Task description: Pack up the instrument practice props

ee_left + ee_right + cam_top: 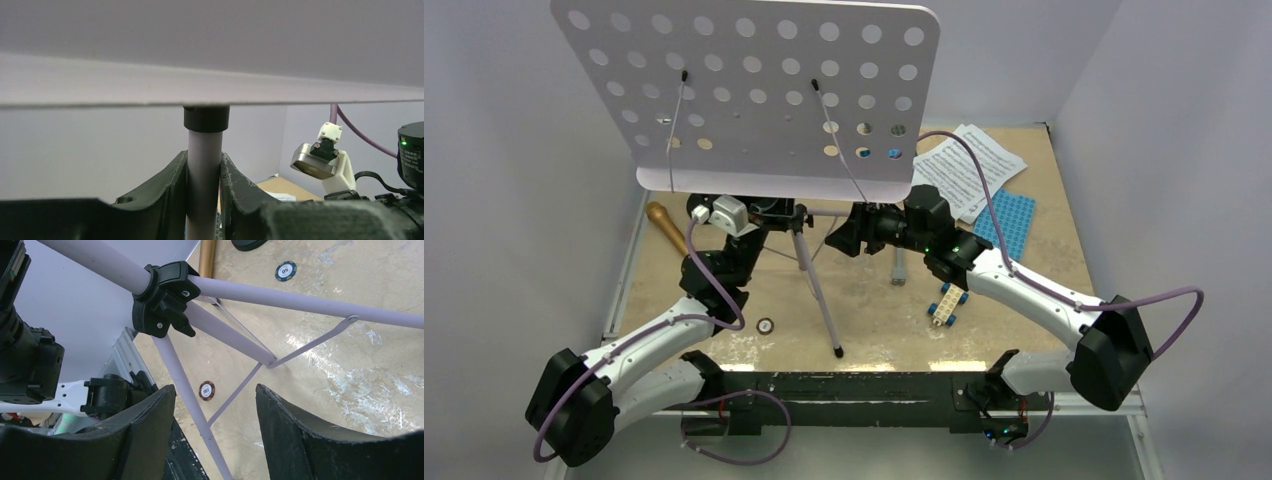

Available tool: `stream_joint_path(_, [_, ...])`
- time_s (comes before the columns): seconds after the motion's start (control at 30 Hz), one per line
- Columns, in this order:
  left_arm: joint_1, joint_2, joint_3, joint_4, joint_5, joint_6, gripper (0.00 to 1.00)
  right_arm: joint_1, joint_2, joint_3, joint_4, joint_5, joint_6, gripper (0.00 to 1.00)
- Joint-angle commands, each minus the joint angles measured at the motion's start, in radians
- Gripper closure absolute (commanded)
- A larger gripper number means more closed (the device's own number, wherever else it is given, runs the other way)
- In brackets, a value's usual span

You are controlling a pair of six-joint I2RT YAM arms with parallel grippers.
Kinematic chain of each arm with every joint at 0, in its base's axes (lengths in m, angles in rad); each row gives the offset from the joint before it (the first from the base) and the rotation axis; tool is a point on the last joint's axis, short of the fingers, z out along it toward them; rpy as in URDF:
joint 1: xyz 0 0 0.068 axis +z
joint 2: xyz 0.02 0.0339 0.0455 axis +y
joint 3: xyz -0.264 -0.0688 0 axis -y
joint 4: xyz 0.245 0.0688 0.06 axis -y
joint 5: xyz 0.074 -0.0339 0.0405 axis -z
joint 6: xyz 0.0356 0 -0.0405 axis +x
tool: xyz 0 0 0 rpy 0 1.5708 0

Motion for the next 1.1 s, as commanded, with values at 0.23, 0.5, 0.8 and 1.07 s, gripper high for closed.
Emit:
stream_joint_path(0.23, [-0.012, -0.032, 0.012, -0.010, -0.032, 0.030, 1.00, -0.012, -0.021, 0.053, -0.004, -0.112, 0.030, 0.34])
stream_joint_path(0.5, [-0.013, -0.138, -0.091, -0.194, -0.092, 0.036, 1.00, 0.009, -0.056, -0.031, 0.190, -0.084, -0.075, 0.34])
stream_joint_path(0.8, [-0.011, -0.156, -0.129, -0.335, -0.131, -0.045, 1.00, 0.060, -0.094, -0.192, 0.497, 0.049, -0.295, 0.35])
stream_joint_path(1.07, [-0.012, -0.062, -0.046, -0.443, -0.089, -0.081, 1.00, 0.070, -0.059, -0.208, 0.729, 0.054, -0.389, 0.37])
